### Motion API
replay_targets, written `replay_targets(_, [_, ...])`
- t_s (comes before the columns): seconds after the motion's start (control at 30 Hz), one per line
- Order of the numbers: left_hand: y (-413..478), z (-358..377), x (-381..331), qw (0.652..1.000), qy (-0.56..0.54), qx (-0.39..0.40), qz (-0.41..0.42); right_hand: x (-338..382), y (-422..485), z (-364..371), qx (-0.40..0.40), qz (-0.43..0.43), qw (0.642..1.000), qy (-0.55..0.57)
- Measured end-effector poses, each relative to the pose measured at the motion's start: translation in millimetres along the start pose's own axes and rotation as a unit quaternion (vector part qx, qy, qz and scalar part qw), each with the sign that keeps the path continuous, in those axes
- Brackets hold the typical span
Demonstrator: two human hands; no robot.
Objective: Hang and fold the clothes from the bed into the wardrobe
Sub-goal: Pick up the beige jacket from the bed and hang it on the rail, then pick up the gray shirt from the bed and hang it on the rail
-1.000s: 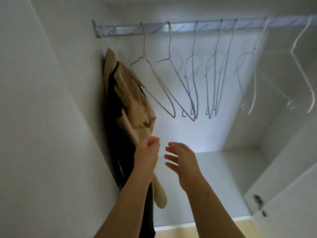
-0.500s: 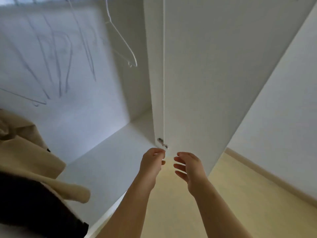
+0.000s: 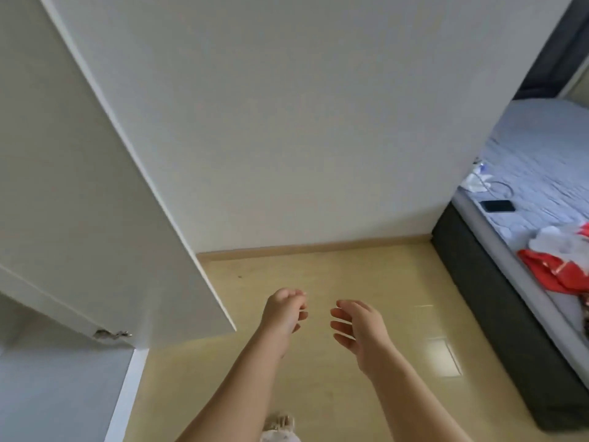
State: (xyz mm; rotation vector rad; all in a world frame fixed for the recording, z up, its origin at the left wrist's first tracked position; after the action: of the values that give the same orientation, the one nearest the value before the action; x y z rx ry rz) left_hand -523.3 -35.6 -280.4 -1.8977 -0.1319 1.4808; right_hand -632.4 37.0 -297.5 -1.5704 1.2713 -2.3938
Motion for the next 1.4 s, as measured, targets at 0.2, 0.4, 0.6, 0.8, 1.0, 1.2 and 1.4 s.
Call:
replay_targets(0.2, [41, 98, -25, 0.990, 0.076, 0.120, -0.006, 18, 22, -88, -0.114, -0.002, 0.990, 0.081])
replay_targets(0.4, [95, 171, -72, 0.976, 0.133, 0.171, 0.027, 59, 68, -136, -0.173, 0.002, 0.974, 0.144])
replay_targets(0.6, [139, 243, -110, 0.950, 0.195, 0.238, 0.043, 103, 97, -182, -0.231, -0.004, 0.953, 0.198])
replay_targets(0.8, [146, 332, -113, 0.911, 0.259, 0.319, 0.028, 106, 87, -251, -0.312, -0.017, 0.911, 0.269])
replay_targets(1.0, [142, 438, -116, 0.877, 0.307, 0.369, 0.033, 114, 87, -342, -0.339, -0.018, 0.886, 0.315])
replay_targets(1.2, [125, 572, -116, 0.875, 0.302, 0.377, 0.024, 140, 77, -479, -0.358, -0.028, 0.882, 0.305])
replay_targets(1.4, [99, 691, -110, 0.859, 0.316, 0.402, 0.013, 156, 62, -598, -0.370, -0.016, 0.875, 0.311])
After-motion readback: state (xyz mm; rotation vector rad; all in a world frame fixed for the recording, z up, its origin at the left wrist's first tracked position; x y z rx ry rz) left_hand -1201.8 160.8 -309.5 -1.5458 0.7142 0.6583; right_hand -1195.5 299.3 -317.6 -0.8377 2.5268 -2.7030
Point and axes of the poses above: each hand's wrist, its own y-axis towards the middle knuckle, its own z-axis out of the palm, x = y × z, the point moved 1 cm from there along y, towards the middle knuckle, and after that the axes turned 7 degrees about x, right-handed, at the moved point
